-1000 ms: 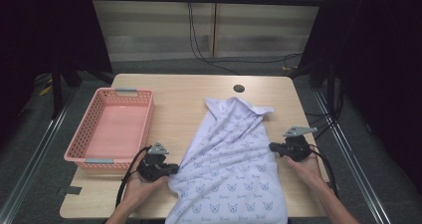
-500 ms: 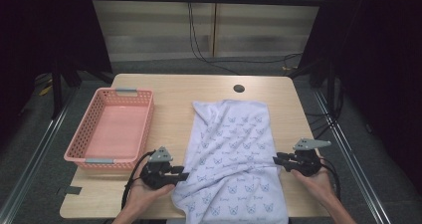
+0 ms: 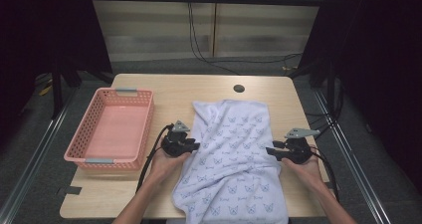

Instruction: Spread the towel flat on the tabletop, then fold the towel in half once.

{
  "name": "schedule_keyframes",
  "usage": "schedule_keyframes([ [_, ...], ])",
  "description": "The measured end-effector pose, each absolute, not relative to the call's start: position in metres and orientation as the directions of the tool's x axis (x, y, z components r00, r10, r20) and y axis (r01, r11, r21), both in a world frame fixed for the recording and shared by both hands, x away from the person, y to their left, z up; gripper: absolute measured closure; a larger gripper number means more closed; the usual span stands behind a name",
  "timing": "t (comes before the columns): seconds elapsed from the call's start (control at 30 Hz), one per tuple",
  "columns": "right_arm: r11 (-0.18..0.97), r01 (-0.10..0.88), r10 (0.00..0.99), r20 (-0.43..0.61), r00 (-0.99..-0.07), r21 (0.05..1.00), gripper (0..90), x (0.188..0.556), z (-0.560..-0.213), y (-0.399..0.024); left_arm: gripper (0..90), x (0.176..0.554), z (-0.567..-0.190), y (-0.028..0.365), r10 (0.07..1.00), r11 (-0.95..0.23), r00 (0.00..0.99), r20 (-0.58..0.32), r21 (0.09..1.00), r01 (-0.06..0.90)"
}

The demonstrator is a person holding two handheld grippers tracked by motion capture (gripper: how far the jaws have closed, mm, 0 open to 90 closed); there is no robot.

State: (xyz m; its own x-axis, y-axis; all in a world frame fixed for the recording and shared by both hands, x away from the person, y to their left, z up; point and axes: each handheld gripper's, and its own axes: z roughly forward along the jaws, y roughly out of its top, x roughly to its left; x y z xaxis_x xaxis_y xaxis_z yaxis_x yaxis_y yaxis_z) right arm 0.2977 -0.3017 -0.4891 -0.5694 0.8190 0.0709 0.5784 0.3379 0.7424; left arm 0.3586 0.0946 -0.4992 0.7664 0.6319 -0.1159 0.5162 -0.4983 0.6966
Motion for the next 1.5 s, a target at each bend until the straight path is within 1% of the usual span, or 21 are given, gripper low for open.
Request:
schedule_keyframes([
  [0.07,0.351,0.58,0.816,0.063,-0.575,0.735,54.0,0.299,-0.492,-0.299,65.3,0.355,-0.502,0.098,0.63,-0.502,0.772,-0.085,0.713,0.489],
  [0.1,0.356,0.586,0.817,0.062,-0.573,0.728,53.3,0.3,-0.493,-0.298,71.6,0.353,-0.5,0.1,0.635,-0.523,0.77,-0.059,0.702,0.484],
  [0.13,0.368,0.585,0.814,0.053,-0.578,0.722,52.5,0.3,-0.495,-0.297,76.0,0.352,-0.499,0.101,0.635,-0.525,0.77,-0.063,0.696,0.49],
  [0.2,0.382,0.597,0.818,0.042,-0.574,0.705,51.6,0.3,-0.499,-0.294,83.5,0.346,-0.499,0.107,0.631,-0.537,0.774,-0.046,0.694,0.48],
  [0.23,0.396,0.597,0.818,0.027,-0.575,0.698,51.2,0.299,-0.5,-0.294,85.2,0.342,-0.498,0.112,0.633,-0.541,0.773,-0.048,0.687,0.485],
  [0.33,0.406,0.594,0.818,0.014,-0.575,0.694,54.2,0.295,-0.501,-0.294,84.9,0.33,-0.497,0.125,0.642,-0.509,0.76,-0.102,0.684,0.522],
  [0.4,0.398,0.601,0.823,0.019,-0.567,0.693,60.8,0.29,-0.501,-0.296,83.8,0.322,-0.498,0.132,0.635,-0.513,0.766,-0.101,0.686,0.516],
  [0.5,0.402,0.606,0.819,0.027,-0.573,0.687,72.4,0.28,-0.499,-0.299,82.3,0.32,-0.498,0.136,0.638,-0.487,0.757,-0.144,0.686,0.541],
  [0.53,0.406,0.61,0.814,0.034,-0.58,0.68,77.3,0.276,-0.498,-0.299,82.3,0.318,-0.497,0.136,0.639,-0.491,0.756,-0.142,0.681,0.543],
  [0.57,0.421,0.607,0.806,0.029,-0.592,0.674,78.9,0.271,-0.497,-0.298,82.4,0.317,-0.497,0.136,0.632,-0.493,0.761,-0.147,0.681,0.542],
  [0.7,0.433,0.603,0.792,0.036,-0.609,0.67,81.3,0.25,-0.496,-0.296,85.7,0.306,-0.497,0.134,0.594,-0.508,0.784,-0.179,0.673,0.538],
  [0.87,0.424,0.622,0.787,0.071,-0.612,0.658,81.9,0.228,-0.494,-0.296,85.9,0.286,-0.495,0.139,0.566,-0.537,0.803,-0.186,0.656,0.531],
  [1.0,0.437,0.634,0.768,0.102,-0.633,0.638,81.8,0.208,-0.492,-0.295,85.9,0.265,-0.493,0.146,0.539,-0.554,0.814,-0.216,0.638,0.535],
  [1.1,0.467,0.655,0.751,0.124,-0.648,0.594,81.3,0.192,-0.487,-0.289,86.0,0.251,-0.49,0.15,0.485,-0.605,0.848,-0.214,0.619,0.501],
  [1.13,0.471,0.657,0.748,0.128,-0.651,0.589,81.2,0.187,-0.486,-0.286,85.9,0.248,-0.489,0.152,0.48,-0.613,0.854,-0.198,0.621,0.488],
  [1.17,0.484,0.648,0.741,0.118,-0.661,0.587,79.8,0.184,-0.485,-0.283,85.9,0.247,-0.49,0.154,0.485,-0.602,0.85,-0.207,0.626,0.496],
  [1.2,0.49,0.632,0.742,0.093,-0.664,0.601,76.4,0.182,-0.484,-0.28,84.6,0.249,-0.49,0.155,0.495,-0.589,0.841,-0.22,0.627,0.51],
  [1.27,0.446,0.633,0.753,0.117,-0.648,0.633,69.9,0.184,-0.481,-0.281,80.2,0.253,-0.489,0.155,0.516,-0.568,0.83,-0.211,0.642,0.516],
  [1.33,0.404,0.619,0.772,0.112,-0.626,0.673,63.8,0.192,-0.477,-0.286,73.8,0.261,-0.485,0.153,0.523,-0.537,0.822,-0.224,0.662,0.522],
  [1.43,0.355,0.598,0.8,0.097,-0.592,0.719,54.2,0.209,-0.474,-0.295,69.0,0.276,-0.482,0.147,0.545,-0.492,0.803,-0.241,0.684,0.539],
  [1.5,0.348,0.58,0.816,0.067,-0.575,0.736,51.2,0.224,-0.473,-0.299,66.7,0.285,-0.481,0.14,0.553,-0.49,0.803,-0.222,0.693,0.529],
])
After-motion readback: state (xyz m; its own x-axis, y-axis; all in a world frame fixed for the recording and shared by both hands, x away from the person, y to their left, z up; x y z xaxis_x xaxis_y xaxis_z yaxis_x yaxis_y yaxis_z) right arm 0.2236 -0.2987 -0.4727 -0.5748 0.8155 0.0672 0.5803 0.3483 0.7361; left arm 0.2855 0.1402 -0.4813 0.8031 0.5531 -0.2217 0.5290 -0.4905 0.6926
